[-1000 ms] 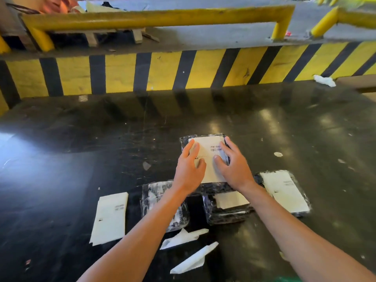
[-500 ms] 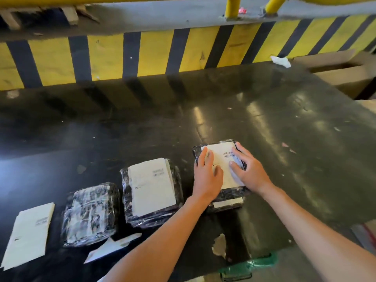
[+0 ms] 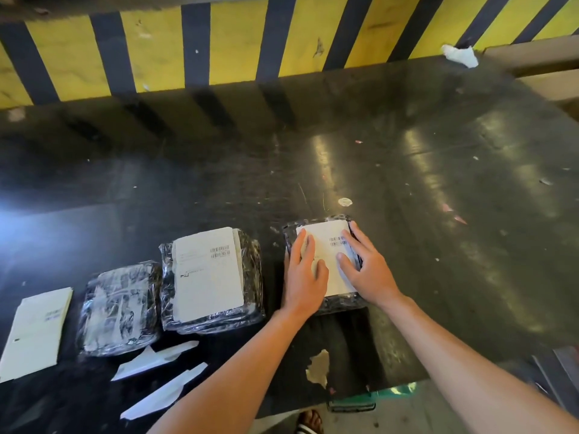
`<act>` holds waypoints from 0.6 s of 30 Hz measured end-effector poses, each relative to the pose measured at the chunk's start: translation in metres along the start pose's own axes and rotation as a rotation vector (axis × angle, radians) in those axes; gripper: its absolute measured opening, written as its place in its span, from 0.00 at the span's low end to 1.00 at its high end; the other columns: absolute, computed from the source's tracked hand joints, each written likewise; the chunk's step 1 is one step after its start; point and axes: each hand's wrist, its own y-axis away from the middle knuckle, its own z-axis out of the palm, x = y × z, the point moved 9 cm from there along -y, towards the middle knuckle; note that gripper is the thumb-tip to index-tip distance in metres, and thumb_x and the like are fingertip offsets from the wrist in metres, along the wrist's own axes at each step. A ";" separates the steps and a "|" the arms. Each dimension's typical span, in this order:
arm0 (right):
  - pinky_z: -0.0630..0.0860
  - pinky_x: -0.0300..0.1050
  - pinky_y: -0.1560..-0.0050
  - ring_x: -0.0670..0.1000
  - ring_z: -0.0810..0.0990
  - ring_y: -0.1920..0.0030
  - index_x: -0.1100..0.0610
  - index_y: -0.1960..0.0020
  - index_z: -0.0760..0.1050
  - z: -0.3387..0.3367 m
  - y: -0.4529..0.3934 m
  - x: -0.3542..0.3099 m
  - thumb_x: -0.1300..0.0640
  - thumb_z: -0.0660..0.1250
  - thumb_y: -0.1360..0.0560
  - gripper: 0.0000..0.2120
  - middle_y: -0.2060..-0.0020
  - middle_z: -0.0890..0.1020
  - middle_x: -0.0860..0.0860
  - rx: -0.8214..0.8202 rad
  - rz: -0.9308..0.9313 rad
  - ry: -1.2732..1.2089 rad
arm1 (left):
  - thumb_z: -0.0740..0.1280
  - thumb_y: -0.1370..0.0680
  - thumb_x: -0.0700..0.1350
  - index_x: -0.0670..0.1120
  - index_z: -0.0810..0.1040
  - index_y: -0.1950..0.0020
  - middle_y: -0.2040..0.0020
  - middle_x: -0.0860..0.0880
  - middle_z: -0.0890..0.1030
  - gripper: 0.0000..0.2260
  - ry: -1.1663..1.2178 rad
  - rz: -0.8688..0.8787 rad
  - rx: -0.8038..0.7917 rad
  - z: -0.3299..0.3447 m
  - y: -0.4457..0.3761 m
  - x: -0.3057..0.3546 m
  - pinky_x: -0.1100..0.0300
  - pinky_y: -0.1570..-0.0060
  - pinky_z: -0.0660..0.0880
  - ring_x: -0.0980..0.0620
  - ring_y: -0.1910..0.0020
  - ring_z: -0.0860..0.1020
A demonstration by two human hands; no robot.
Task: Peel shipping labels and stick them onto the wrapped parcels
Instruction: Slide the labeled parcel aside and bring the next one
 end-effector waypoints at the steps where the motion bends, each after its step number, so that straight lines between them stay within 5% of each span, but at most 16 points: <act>1: 0.69 0.22 0.48 0.37 0.60 0.28 0.52 0.23 0.63 0.000 0.000 0.000 0.50 0.64 0.19 0.26 0.21 0.54 0.40 0.000 0.006 0.026 | 0.58 0.17 0.44 0.43 0.54 0.20 0.19 0.52 0.50 0.26 -0.003 -0.001 0.000 0.000 0.000 0.000 0.52 0.21 0.52 0.56 0.20 0.48; 5: 0.72 0.40 0.38 0.46 0.61 0.24 0.47 0.22 0.60 0.001 -0.001 -0.004 0.46 0.60 0.19 0.27 0.20 0.51 0.39 -0.032 0.028 0.127 | 0.57 0.17 0.45 0.44 0.53 0.20 0.19 0.52 0.50 0.26 -0.017 -0.009 -0.052 -0.005 -0.001 0.004 0.49 0.21 0.51 0.55 0.20 0.48; 9: 0.57 0.61 0.25 0.57 0.54 0.21 0.47 0.24 0.64 -0.005 -0.011 -0.013 0.48 0.60 0.21 0.25 0.21 0.56 0.43 -0.056 0.149 0.330 | 0.59 0.18 0.45 0.46 0.57 0.20 0.18 0.48 0.50 0.26 -0.145 -0.068 -0.225 -0.013 -0.006 0.012 0.48 0.21 0.44 0.48 0.20 0.51; 13: 0.57 0.59 0.25 0.58 0.56 0.22 0.50 0.27 0.68 -0.007 -0.024 -0.064 0.50 0.60 0.21 0.23 0.22 0.62 0.51 0.025 0.107 0.384 | 0.60 0.19 0.48 0.51 0.74 0.30 0.31 0.49 0.76 0.18 -0.048 -0.107 -0.174 -0.062 -0.010 0.036 0.51 0.32 0.71 0.48 0.34 0.76; 18: 0.57 0.57 0.24 0.58 0.57 0.22 0.51 0.24 0.65 0.037 -0.026 -0.152 0.49 0.59 0.19 0.24 0.22 0.62 0.53 -0.001 -0.105 0.356 | 0.62 0.19 0.44 0.52 0.78 0.35 0.39 0.53 0.82 0.14 0.051 -0.020 0.148 -0.175 0.004 0.040 0.60 0.43 0.77 0.55 0.44 0.80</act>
